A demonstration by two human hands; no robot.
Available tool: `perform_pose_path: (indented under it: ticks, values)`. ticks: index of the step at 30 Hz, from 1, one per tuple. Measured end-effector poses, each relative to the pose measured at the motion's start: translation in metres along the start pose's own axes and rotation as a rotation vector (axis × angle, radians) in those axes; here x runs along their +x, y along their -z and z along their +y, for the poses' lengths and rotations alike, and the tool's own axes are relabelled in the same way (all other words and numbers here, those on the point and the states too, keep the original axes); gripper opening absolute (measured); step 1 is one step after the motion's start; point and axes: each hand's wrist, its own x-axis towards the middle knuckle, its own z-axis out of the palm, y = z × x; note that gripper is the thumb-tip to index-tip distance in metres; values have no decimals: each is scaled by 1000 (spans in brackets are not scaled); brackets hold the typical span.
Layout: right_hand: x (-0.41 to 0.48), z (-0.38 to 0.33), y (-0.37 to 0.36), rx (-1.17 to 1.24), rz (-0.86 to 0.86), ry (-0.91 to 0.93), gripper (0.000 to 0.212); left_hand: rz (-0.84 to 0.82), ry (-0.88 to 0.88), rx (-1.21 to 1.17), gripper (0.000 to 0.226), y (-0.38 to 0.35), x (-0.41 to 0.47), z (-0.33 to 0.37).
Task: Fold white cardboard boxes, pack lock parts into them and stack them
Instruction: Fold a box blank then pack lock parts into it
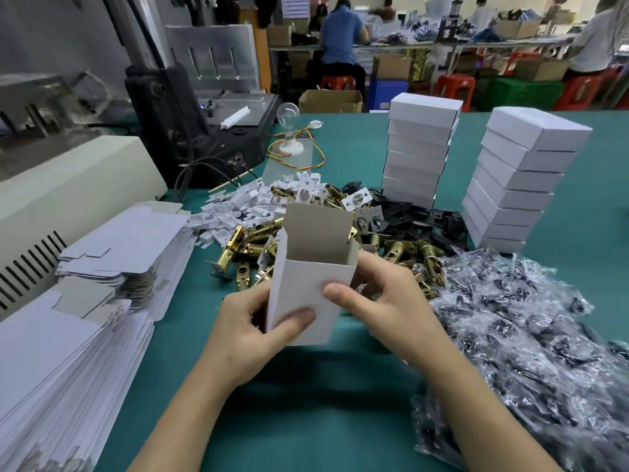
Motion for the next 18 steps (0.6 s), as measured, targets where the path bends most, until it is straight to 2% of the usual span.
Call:
perform_pose_path:
  ticks: [4,7,9,12,18]
  values:
    - [2,-1,14,158,234,-36,33,-23,59,5,23,0,0,-1]
    - [4,4,29,23,320,-69,24,-59,90,-86,26,-1,2,0]
    - [6,9,37,-236,285,-75,14,-119,106,-133,29,0,2,2]
    - [8,13,45,-562,158,-114,25,-214,127,-113,32,1,1,1]
    - [5,10,65,-695,-45,-177,33,-283,148,-97,40,0,2,-1]
